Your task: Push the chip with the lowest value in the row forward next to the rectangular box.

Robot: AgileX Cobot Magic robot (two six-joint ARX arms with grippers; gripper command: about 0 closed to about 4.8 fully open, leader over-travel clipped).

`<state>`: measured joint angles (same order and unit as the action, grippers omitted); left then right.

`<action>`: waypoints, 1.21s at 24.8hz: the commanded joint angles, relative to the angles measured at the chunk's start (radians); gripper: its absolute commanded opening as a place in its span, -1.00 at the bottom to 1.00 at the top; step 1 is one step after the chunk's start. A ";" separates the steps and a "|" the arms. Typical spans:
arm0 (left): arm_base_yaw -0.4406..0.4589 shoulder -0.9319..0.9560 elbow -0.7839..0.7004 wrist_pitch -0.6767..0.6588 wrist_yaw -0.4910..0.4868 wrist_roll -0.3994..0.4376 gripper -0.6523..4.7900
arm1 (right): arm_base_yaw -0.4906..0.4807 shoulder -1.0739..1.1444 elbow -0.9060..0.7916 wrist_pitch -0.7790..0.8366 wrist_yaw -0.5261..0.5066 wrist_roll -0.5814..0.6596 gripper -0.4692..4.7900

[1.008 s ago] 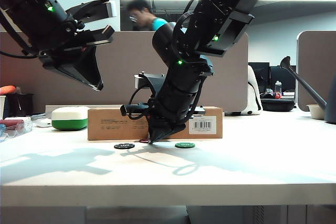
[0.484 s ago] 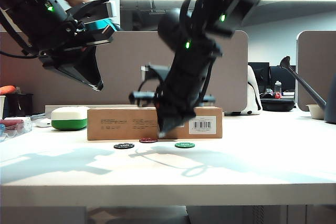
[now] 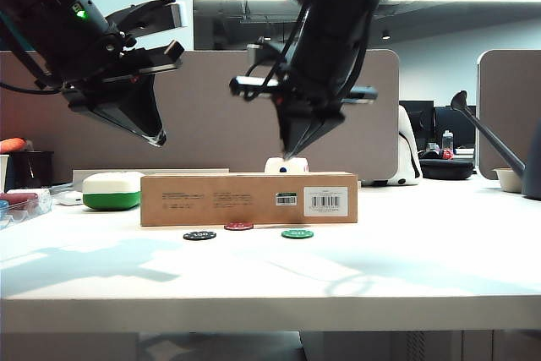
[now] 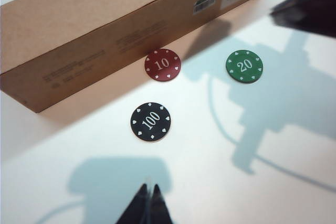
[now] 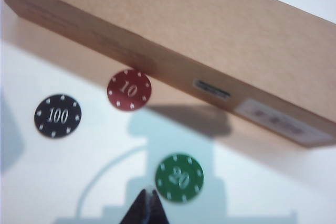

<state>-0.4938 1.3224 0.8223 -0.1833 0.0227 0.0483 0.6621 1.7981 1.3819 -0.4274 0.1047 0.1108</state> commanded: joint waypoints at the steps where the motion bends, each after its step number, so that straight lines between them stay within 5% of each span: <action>1: 0.000 -0.006 0.005 0.006 0.000 -0.003 -0.78 | 0.003 -0.066 -0.033 -0.050 0.002 -0.003 -0.84; 17: 0.000 -0.006 0.005 0.005 0.000 -0.003 -0.78 | 0.043 -0.777 -0.645 0.027 -0.074 0.080 -0.84; 30: 0.003 -0.042 0.005 0.005 0.000 -0.003 -0.78 | 0.148 -1.223 -0.874 0.024 -0.047 0.211 -0.84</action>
<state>-0.4919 1.2976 0.8223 -0.1864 0.0227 0.0483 0.7979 0.6071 0.5213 -0.4164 0.0311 0.2977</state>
